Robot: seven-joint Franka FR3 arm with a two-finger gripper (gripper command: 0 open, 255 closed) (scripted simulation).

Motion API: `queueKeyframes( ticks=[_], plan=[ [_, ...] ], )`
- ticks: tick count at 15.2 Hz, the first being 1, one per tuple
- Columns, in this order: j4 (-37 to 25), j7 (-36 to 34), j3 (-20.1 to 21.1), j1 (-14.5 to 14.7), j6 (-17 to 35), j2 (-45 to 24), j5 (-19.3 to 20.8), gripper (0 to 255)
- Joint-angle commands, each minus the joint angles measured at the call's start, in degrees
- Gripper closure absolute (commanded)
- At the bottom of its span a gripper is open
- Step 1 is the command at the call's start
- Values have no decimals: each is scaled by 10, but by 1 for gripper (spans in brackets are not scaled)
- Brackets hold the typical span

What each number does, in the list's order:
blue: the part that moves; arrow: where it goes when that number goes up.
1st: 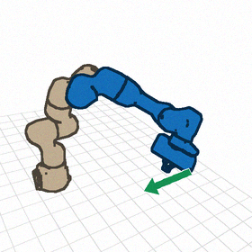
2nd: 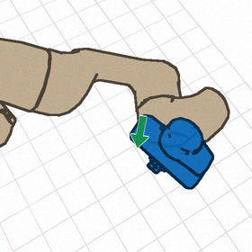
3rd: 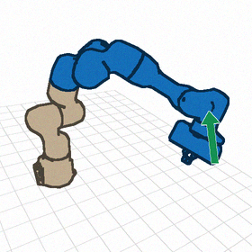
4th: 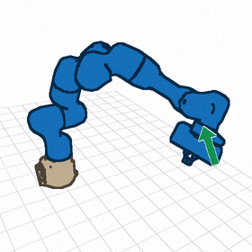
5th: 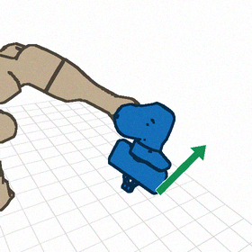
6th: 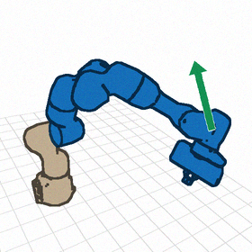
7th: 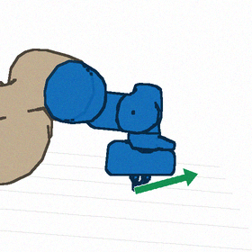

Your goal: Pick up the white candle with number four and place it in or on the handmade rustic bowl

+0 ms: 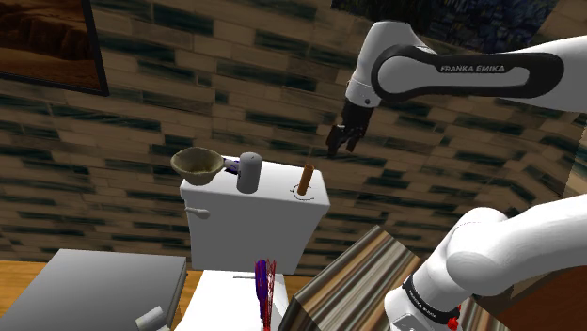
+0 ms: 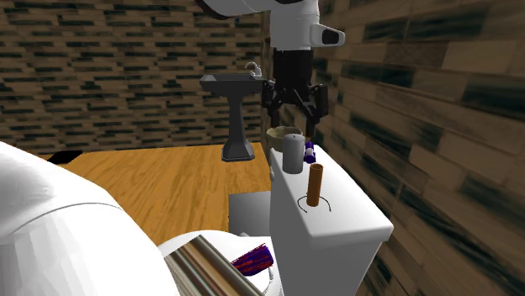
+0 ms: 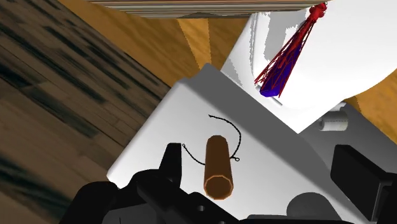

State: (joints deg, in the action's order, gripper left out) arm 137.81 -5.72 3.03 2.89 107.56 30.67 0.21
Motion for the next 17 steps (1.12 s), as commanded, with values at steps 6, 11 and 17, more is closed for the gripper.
queueKeyframes(
  ticks=[6,11,17],
  plan=[
    [-17,-10,22,19,139,-114,-19,0],
    [-54,-17,37,31,224,-206,-24,0],
    [-121,-29,54,45,305,-320,-18,0]
  ],
)
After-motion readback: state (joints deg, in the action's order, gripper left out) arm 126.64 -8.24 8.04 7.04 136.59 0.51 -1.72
